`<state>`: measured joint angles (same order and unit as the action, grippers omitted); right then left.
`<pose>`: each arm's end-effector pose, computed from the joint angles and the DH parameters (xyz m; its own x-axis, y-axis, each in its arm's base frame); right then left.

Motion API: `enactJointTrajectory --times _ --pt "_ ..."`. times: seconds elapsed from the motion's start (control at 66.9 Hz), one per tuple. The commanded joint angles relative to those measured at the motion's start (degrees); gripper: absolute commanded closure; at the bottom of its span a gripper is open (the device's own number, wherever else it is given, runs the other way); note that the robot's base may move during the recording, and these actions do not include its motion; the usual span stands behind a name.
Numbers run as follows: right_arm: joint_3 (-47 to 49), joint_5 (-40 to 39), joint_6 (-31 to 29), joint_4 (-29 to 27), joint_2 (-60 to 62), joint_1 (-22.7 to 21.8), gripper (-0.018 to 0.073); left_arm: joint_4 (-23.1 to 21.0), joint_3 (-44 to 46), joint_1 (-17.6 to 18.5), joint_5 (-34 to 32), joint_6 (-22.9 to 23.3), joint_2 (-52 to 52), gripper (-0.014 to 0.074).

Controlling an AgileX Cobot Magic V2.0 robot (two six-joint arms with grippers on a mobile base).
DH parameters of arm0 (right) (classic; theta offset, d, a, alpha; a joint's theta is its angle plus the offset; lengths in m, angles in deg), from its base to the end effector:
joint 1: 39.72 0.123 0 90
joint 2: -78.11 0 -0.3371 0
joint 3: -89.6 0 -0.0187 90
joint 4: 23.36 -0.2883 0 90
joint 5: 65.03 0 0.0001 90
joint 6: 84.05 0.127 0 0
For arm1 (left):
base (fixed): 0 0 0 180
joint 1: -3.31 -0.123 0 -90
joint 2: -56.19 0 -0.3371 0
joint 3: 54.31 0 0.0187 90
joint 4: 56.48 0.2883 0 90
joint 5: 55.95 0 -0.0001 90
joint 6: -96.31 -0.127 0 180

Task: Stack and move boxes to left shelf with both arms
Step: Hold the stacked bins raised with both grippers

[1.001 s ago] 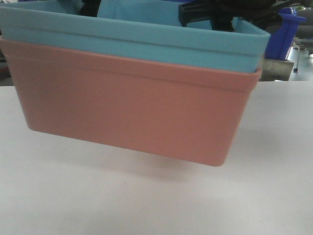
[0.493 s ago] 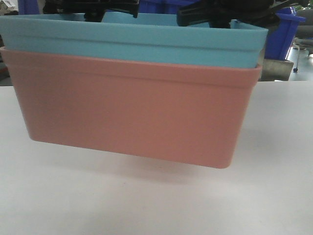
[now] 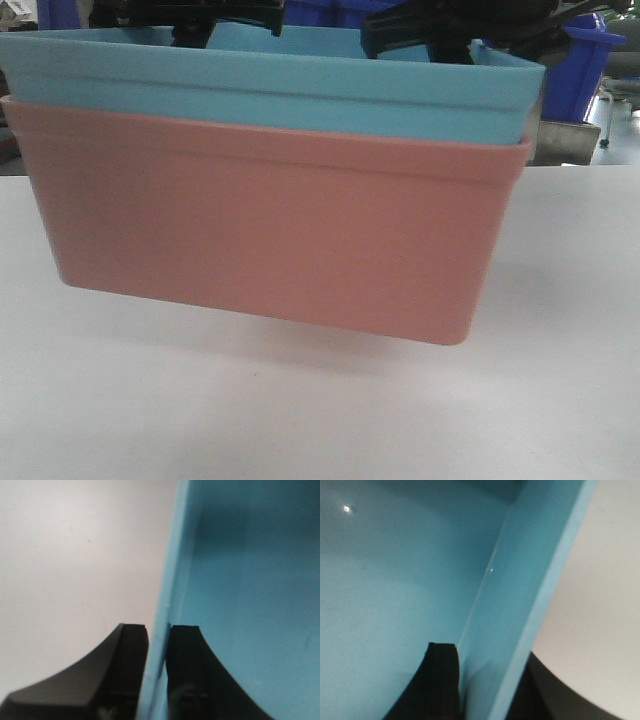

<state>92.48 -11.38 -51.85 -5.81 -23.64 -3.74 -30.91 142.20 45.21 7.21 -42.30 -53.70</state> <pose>0.3545 0.2192 0.3190 -0.8343 -0.1647 -0.5262 -0.1811 0.9833 -0.0207 0.3711 -0.2673 0.3362 -0.8240 0.1344 -0.5504 0.1021 0.9908 0.0892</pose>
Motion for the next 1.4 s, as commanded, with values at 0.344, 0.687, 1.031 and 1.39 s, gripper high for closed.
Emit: enactJointTrajectory --times 0.344,0.687,1.031,1.39 --pt "2.79 -13.68 1.93 -3.53 2.91 1.79 0.0505 -5.91 2.72 2.48 -8.4 1.5 2.94 0.0601" --pt "2.73 -13.61 1.93 -3.53 2.59 1.79 0.0505 -5.91 2.72 2.48 -7.95 1.5 2.94 0.0601" --pt "2.73 -13.61 1.93 -3.53 2.59 1.79 0.0505 -5.91 2.72 2.48 -7.93 1.5 2.94 0.0601" --pt "2.73 -13.61 1.93 -3.53 2.59 1.79 0.0505 -5.91 2.72 2.48 -7.93 1.5 2.94 0.0601"
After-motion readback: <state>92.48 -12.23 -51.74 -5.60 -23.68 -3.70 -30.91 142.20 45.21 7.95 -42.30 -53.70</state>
